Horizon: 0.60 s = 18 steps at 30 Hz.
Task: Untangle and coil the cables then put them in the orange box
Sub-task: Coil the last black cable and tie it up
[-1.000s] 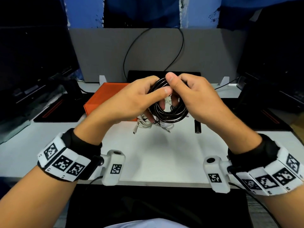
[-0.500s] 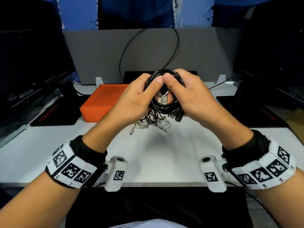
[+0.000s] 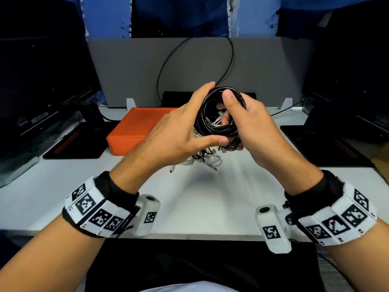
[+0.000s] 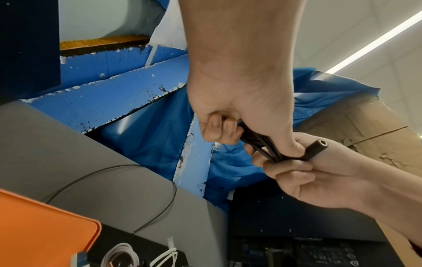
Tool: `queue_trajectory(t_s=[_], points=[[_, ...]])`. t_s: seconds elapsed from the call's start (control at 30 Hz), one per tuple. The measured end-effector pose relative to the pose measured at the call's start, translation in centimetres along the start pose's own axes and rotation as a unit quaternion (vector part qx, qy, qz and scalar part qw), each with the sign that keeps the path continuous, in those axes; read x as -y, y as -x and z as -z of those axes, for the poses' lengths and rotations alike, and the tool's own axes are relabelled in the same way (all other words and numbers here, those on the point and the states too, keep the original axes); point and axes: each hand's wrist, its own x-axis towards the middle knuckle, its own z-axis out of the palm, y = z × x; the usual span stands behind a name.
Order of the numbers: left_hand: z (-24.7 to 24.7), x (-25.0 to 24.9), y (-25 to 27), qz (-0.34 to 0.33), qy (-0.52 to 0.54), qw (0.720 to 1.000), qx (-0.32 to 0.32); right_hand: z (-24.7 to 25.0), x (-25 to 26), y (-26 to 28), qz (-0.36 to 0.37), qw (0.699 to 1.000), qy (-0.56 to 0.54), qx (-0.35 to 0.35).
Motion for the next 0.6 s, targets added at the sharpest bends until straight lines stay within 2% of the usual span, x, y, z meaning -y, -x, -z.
queue_trajectory(t_s=[0.07, 0.1, 0.2, 0.27, 0.33, 0.4, 0.47, 0.53, 0.6], points=[[0.2, 0.2, -0.2, 0.008, 0.051, 0.998, 0.036, 0.3, -0.1, -0.2, 0.013, 0.998, 0.053, 0.004], [0.7, 0.4, -0.3, 0.019, 0.114, 0.991, 0.064, 0.7, -0.1, -0.3, 0.032, 0.995, 0.094, 0.016], [3.0, 1.2, -0.3, 0.085, 0.288, 0.948, 0.105, 2.3, 0.3, -0.5, 0.102, 0.958, 0.240, 0.119], [3.5, 1.8, -0.5, 0.126, 0.290, 0.947, 0.061, 2.7, 0.7, -0.2, 0.108, 0.930, 0.298, 0.185], [2.8, 1.7, -0.9, 0.143, 0.237, 0.961, -0.012, 2.3, 0.9, 0.2, 0.104, 0.903, 0.363, 0.203], [1.8, 0.8, -1.1, 0.125, 0.141, 0.979, -0.080, 1.5, 0.6, 0.5, 0.105, 0.879, 0.423, 0.191], [1.1, -0.4, -0.7, 0.090, 0.096, 0.983, -0.129, 1.1, 0.2, 0.4, 0.101, 0.882, 0.432, 0.159], [0.9, -1.6, 0.0, 0.071, 0.146, 0.979, -0.124, 1.3, 0.0, 0.0, 0.097, 0.905, 0.400, 0.106], [1.0, -2.5, 0.4, 0.085, 0.199, 0.974, -0.066, 1.6, -0.1, -0.6, 0.088, 0.922, 0.370, 0.064]])
